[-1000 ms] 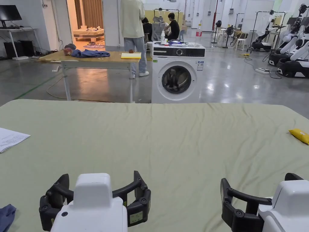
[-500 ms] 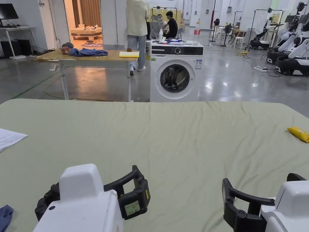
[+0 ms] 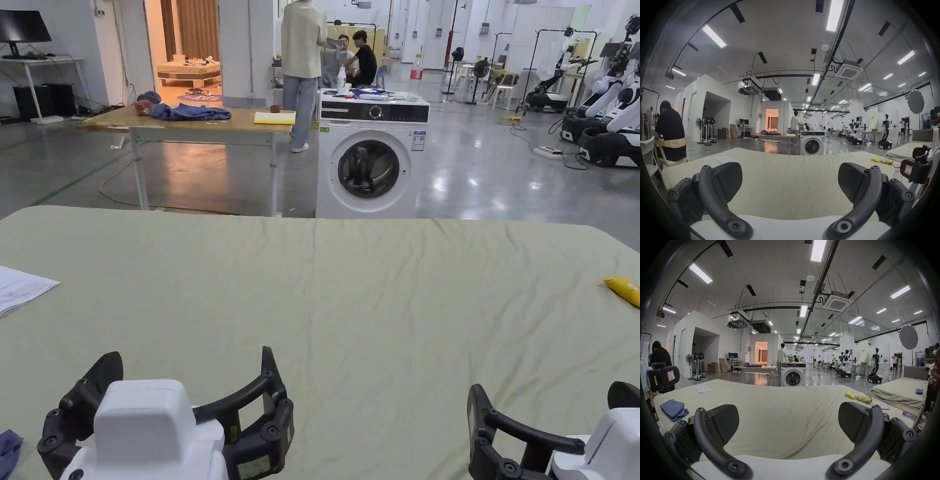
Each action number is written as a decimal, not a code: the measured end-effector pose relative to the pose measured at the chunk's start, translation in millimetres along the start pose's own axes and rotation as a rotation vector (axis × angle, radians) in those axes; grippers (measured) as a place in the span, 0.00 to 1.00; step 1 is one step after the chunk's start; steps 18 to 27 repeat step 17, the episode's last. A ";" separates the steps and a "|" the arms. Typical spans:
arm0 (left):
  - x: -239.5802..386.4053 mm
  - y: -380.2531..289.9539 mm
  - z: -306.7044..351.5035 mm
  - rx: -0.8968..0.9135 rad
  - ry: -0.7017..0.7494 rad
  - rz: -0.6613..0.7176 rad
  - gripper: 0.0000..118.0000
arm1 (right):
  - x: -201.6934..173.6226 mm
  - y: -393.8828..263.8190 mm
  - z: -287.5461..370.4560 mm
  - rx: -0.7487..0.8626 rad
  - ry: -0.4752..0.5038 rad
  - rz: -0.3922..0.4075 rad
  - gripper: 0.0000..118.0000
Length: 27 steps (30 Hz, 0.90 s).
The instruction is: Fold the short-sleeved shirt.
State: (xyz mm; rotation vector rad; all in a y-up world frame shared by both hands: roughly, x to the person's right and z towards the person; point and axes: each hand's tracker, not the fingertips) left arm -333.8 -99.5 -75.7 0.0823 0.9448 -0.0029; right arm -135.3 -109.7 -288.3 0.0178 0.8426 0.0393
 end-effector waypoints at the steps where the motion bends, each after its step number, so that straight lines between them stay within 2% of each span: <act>1: -0.8 -1.4 -1.6 -0.006 -0.008 0.008 0.92 | 0.2 -0.6 -0.5 0.001 0.000 0.000 1.00; 27: 4.6 -10.8 -9.5 -0.033 -0.025 -0.060 0.92 | -0.1 -4.4 -8.7 0.010 0.003 0.011 1.00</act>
